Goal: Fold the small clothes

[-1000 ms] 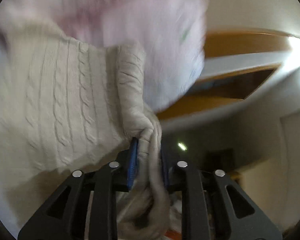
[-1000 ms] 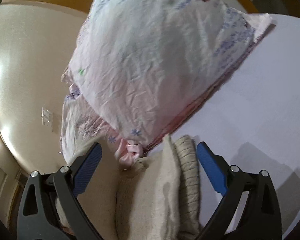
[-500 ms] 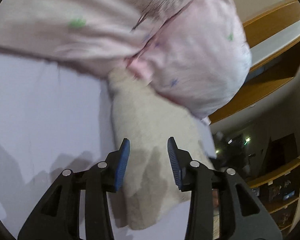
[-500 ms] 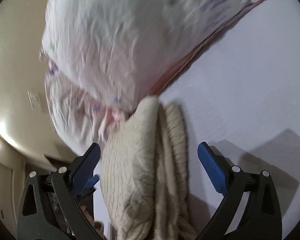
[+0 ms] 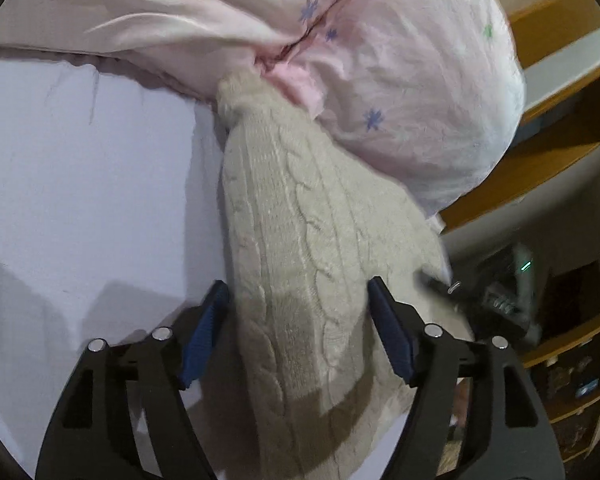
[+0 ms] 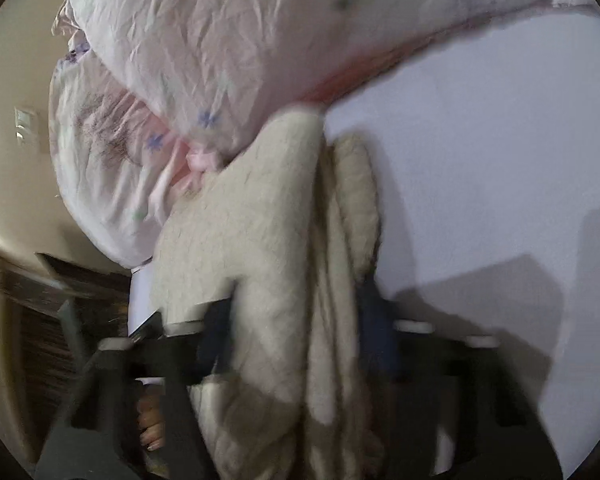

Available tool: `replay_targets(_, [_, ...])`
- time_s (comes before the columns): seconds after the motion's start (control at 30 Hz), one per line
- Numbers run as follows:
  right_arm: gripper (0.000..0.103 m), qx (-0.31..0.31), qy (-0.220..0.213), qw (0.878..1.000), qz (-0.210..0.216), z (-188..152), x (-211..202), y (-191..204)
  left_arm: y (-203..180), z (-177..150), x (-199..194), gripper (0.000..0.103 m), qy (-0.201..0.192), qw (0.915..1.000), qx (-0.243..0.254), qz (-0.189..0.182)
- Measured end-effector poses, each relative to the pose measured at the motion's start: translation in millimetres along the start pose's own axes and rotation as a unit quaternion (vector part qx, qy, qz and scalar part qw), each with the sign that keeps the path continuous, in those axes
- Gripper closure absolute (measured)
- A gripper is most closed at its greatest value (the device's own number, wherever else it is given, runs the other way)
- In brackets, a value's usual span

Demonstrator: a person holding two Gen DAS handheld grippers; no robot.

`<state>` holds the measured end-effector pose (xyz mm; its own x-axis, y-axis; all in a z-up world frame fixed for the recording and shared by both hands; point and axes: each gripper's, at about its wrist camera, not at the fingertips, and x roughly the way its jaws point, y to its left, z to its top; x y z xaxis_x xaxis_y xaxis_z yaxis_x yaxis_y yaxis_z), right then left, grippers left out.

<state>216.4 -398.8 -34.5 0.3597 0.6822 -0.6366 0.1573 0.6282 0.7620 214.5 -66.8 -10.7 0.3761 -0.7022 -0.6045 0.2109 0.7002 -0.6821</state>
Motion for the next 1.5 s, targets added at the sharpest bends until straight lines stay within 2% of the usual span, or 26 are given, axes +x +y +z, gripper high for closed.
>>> replay_targets(0.1, [0.071, 0.024, -0.021, 0.999, 0.04, -6.3, -5.7, -4.1, 1.3, 0.6, -2.8, 0.059, 0.009, 0.9999, -0.003, -0.014])
replay_targets(0.13, [0.073, 0.025, -0.021, 0.998, 0.056, -9.2, -6.6, 0.0, 2.1, 1.3, -12.7, 0.061, 0.009, 0.9997, 0.003, -0.021])
replay_targets(0.2, [0.074, -0.003, -0.017, 0.996, 0.093, -15.9, -7.9, 21.0, 3.4, 1.4, -36.1, 0.063, 0.001, 0.9994, 0.021, -0.027])
replay_targets(0.3, [0.074, -0.07, -0.003, 0.993, 0.098, -24.7, 5.0, 63.3, 14.2, 2.0, -81.3, 0.06, -0.045, 0.9974, 0.056, 0.004])
replay_targets(0.37, [0.073, -0.114, 0.005, 0.991, 0.063, -28.6, 27.3, 86.3, 29.8, 5.9, -94.4, 0.054, -0.06, 0.9955, 0.053, 0.049])
replay_targets(0.43, [0.064, -0.136, 0.003, 0.99, -0.029, -29.9, 44.9, 92.5, 43.2, 5.5, -100.2, 0.052, -0.064, 0.9924, 0.042, 0.096])
replay_targets(0.47, [0.059, -0.147, -0.017, 0.985, -0.088, -34.5, 47.0, 95.6, 48.0, 1.2, -106.8, 0.05, -0.072, 0.9899, 0.037, 0.116])
replay_targets(0.53, [0.056, -0.153, -0.061, 0.98, -0.111, -42.4, 30.7, 100.7, 47.7, -10.8, -124.2, 0.046, -0.091, 0.9861, 0.052, 0.129])
replay_targets(0.6, [0.056, -0.142, -0.096, 0.98, -0.096, -51.0, 2.9, 104.1, 44.0, -23.9, -136.0, 0.037, -0.103, 0.9804, 0.067, 0.154])
replay_targets(0.67, [0.056, -0.139, -0.097, 0.984, -0.053, -60.0, -16.4, 104.6, 41.8, -36.9, -143.7, 0.035, -0.107, 0.9795, 0.077, 0.152])
replay_targets(0.7, [0.055, -0.143, -0.092, 0.984, -0.049, -65.6, -18.5, 105.2, 40.0, -43.1, -144.7, 0.033, -0.106, 0.9796, 0.079, 0.151])
replay_targets(0.73, [0.062, -0.149, -0.08, 0.984, -0.051, -70.6, -16.3, 105.4, 38.7, -49.7, -145.7, 0.031, -0.105, 0.9793, 0.08, 0.153])
replay_targets(0.77, [0.075, -0.155, -0.063, 0.984, -0.056, -73.9, -7.5, 105.0, 36.6, -57.4, -145.4, 0.028, -0.103, 0.9783, 0.082, 0.159])
replay_targets(0.8, [0.088, -0.156, -0.044, 0.983, -0.089, -75.0, 6.3, 102.9, 35.1, -65.5, -145.4, 0.023, -0.102, 0.9767, 0.085, 0.169])
replay_targets(0.83, [0.088, -0.145, -0.04, 0.981, -0.122, -72.1, 14.7, 95.9, 33.0, -72.2, -144.3, 0.021, -0.099, 0.9741, 0.087, 0.183])
replay_targets(0.93, [0.087, -0.104, -0.073, 0.986, -0.106, -69.3, 1.7, 85.5, 24.1, -89.3, -138.5, 0.005, -0.088, 0.9572, 0.1, 0.257])
replay_targets(0.97, [0.084, -0.114, -0.09, 0.983, -0.112, -73.9, -5.6, 89.7, 22.4, -95.1, -137.8, 0.002, -0.085, 0.9505, 0.105, 0.28])
replay_targets(1.0, [0.07, -0.132, -0.11, 0.977, -0.123, -82.2, -15.1, 93.7, 21.0, -99.7, -135.9, 0.001, -0.081, 0.9456, 0.11, 0.295])
replay_targets(1.03, [0.043, -0.146, -0.129, 0.971, -0.138, -91.2, -25.3, 98.7, 20.1, -104.8, -132.8, 0.001, -0.075, 0.9424, 0.116, 0.305])
replay_targets(1.1, [0.003, -0.169, -0.156, 0.963, -0.143, -111.3, -45.5, 103.3, 21.6, -112.1, -127.1, 0.001, -0.059, 0.9429, 0.122, 0.304])
replay_targets(1.2, [0.002, -0.211, -0.177, 0.951, -0.138, -142.8, -64.7, 106.4, 22.3, -117.8, -116.3, 0.001, -0.039, 0.9415, 0.13, 0.308])
replay_targets(1.27, [0.002, -0.226, -0.159, 0.945, -0.177, -157.5, -61.8, 109.6, 21.5, -120.6, -107.7, 0.001, -0.034, 0.9359, 0.142, 0.321])
replay_targets(1.3, [0.002, -0.234, -0.141, 0.94, -0.203, -167.1, -55.3, 110.2, 20.9, -121.9, -104.0, 0.001, -0.033, 0.9314, 0.149, 0.33])
replay_targets(1.37, [0.002, -0.257, -0.101, 0.936, -0.221, -180.5, -30.2, 116.5, 18.7, -124.7, -98.8, 0.001, -0.033, 0.9222, 0.166, 0.348])
replay_targets(1.43, [0.002, -0.266, -0.087, 0.93, -0.238, -189.2, -7.9, 122.6, 18.8, -126.2, -99.2, 0.001, -0.038, 0.9232, 0.166, 0.345])
replay_targets(1.5, [0.002, -0.274, -0.084, 0.918, -0.275, -194.5, 10.6, 127.2, 19.3, -125.9, -99.7, 0.001, -0.044, 0.9227, 0.168, 0.344])
